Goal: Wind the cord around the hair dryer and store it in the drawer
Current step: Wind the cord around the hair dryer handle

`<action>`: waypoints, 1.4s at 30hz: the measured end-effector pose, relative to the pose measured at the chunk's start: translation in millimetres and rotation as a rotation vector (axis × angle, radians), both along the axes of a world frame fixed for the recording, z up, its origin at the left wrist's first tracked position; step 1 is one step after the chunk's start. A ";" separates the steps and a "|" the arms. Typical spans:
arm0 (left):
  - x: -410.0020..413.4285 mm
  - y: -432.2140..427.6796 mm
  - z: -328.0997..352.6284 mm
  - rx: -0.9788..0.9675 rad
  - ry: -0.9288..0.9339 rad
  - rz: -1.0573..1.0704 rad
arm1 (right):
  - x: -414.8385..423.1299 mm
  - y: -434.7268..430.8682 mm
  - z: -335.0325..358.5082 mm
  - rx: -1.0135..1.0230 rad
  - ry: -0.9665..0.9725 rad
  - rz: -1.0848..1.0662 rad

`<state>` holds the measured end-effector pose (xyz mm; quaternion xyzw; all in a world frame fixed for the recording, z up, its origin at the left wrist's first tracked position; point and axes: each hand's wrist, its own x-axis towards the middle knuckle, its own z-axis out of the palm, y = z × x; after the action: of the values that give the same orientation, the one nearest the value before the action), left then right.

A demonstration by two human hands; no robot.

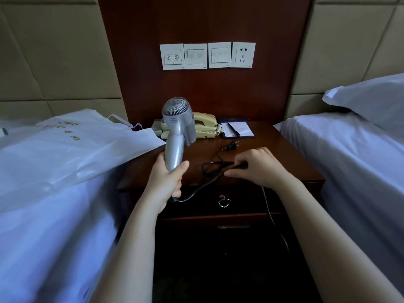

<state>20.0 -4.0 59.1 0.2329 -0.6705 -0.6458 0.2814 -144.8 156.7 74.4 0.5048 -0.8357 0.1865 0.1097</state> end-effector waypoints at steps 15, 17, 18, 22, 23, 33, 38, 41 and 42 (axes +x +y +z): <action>0.9 -20.3 4.6 -0.213 -0.132 -0.026 | -30.7 -26.1 21.0 0.048 0.423 -0.088; 4.1 -28.2 3.7 -0.252 -0.165 0.011 | -40.5 -28.5 29.3 0.016 0.544 -0.105; 6.0 -32.4 3.1 -0.241 -0.168 0.030 | -45.2 -28.9 32.4 -0.031 0.612 -0.088; 11.3 -38.4 2.2 -0.219 -0.175 0.023 | -44.9 -36.9 47.7 -0.196 0.747 0.013; 12.4 -36.2 3.3 -0.228 -0.175 -0.002 | -42.6 -42.4 54.2 -0.233 0.746 0.049; 12.1 -20.7 7.9 -0.436 -0.335 -0.162 | -22.7 -84.6 102.2 -0.169 0.778 0.142; 21.2 -22.9 12.9 -0.205 -0.270 -0.317 | -43.6 -78.7 97.8 0.176 0.631 0.131; 19.9 -21.3 13.3 -0.112 -0.224 -0.404 | -50.8 -73.3 94.5 0.222 0.598 0.162; 19.5 -22.5 13.3 -0.065 -0.190 -0.423 | -52.6 -69.4 93.2 0.218 0.576 0.166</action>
<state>39.4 -26.4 72.4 0.1380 -0.7482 -0.6437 0.0827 -197.4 87.3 167.7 0.6121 -0.7412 -0.0465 0.2717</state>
